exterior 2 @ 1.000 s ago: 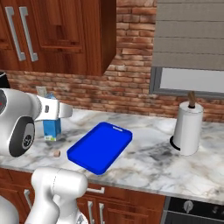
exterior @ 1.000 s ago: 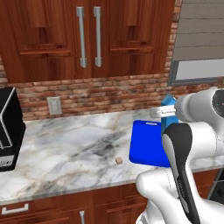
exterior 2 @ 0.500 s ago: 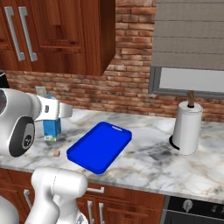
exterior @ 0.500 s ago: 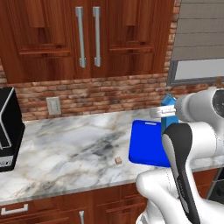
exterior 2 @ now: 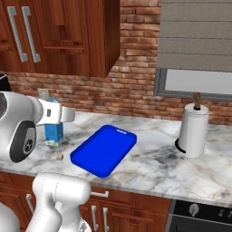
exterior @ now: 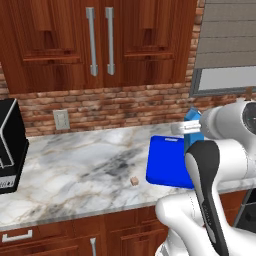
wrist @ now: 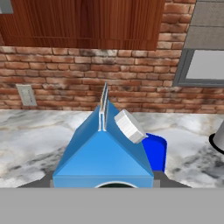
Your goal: Take out the milk from the fridge and place it on the tray on the counter. Then take the sugar cube near the tray and place it in the tray.
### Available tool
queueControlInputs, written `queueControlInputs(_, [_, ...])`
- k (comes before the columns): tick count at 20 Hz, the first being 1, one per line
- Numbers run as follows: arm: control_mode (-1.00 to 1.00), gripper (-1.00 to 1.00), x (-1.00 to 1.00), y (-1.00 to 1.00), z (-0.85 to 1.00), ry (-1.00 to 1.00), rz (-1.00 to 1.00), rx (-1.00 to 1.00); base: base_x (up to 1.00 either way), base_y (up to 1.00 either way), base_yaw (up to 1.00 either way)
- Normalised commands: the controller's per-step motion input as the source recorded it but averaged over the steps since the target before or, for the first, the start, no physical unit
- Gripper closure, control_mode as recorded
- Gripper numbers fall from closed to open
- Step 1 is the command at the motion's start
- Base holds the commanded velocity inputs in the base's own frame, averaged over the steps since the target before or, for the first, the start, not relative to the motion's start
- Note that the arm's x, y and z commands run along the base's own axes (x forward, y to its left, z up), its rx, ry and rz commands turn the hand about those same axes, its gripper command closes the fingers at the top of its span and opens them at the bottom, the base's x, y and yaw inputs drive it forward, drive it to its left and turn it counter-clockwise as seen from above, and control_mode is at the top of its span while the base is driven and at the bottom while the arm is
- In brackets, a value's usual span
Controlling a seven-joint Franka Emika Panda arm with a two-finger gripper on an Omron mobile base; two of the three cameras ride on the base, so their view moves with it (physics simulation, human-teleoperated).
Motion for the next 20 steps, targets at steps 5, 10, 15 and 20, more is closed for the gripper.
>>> queueControlInputs(5, [1.00, 1.00, 0.00, 0.00, 0.00, 0.00, 0.00, 0.00, -0.33, 0.00, 0.00])
queueControlInputs(10, [1.00, 1.00, 0.00, 0.00, 0.00, 0.00, 0.00, 0.00, 0.00, 0.00, 0.00])
queueControlInputs(15, [-1.00, 1.00, 0.10, 0.00, 0.00, 0.00, 0.00, 0.00, 0.00, 0.00, 0.00])
queueControlInputs(20, [-1.00, 1.00, 0.67, -0.13, -0.23, -0.04, 0.05, 0.00, 0.00, 0.00, 0.00])
